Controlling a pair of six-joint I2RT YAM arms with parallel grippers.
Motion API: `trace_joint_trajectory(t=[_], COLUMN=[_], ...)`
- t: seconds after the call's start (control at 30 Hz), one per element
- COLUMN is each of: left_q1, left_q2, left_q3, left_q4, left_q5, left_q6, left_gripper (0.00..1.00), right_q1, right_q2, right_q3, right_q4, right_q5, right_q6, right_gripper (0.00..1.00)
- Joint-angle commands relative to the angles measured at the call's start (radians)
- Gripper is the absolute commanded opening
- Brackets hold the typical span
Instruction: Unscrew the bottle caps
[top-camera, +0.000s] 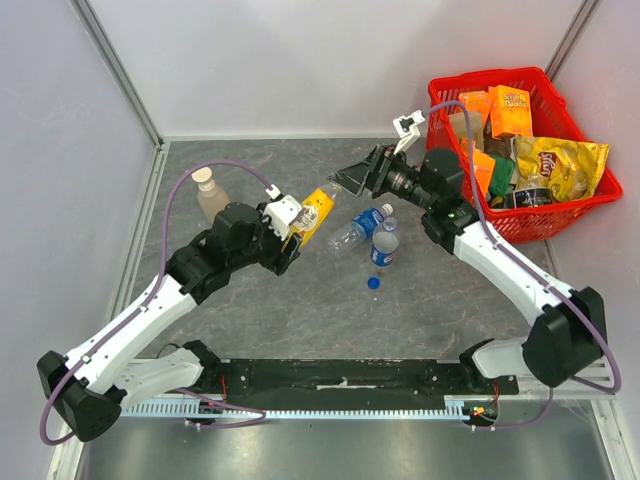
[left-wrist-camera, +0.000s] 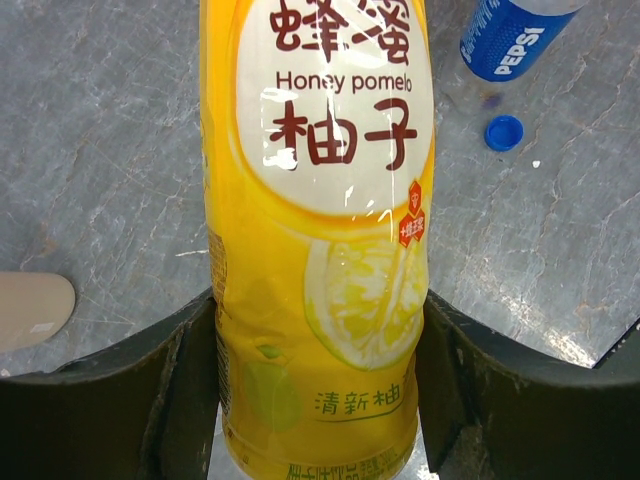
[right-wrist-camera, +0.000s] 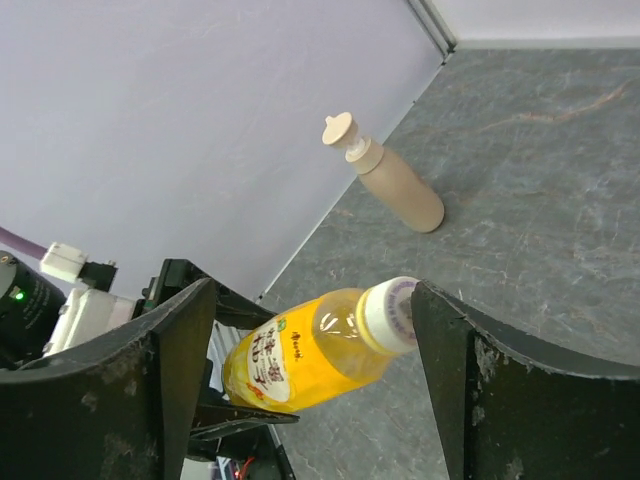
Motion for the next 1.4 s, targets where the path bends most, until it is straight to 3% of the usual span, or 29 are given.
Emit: trace_joint_trajectory(t=[0.0,0.4,0.83,1.1,1.37], left_q1=[0.004,0.004,0.004,0.004,0.004], left_q2=[-0.029,-0.063,-0.07,-0.072,-0.074], left_q3=[-0.017,-0.023,-0.028,-0.025,-0.023], left_q4=[0.079,0.073,0.067,0.065,0.065], left_q5=[0.02,0.003,-0.015,-0.015,0.014], left_q6=[0.011,0.009,0.012,0.015,0.02], left_gripper=[0.54,0.54,0.54,0.54,0.54], right_q1=[-0.01,-0.024,-0.034,-0.034,-0.033], right_q2=[0.034,0.092,0.14,0.137,0.14], right_q3=[0.01,0.027,-0.001,-0.022,-0.061], right_q4=[0.121,0.046,0.268,0.267,0.395], right_q5=[-0.074,-0.039,-0.184,-0.205,-0.201], right_q6=[0.057,0.028,0.22,0.235,0.316], right_gripper=[0.84,0.84,0.57,0.54,0.53])
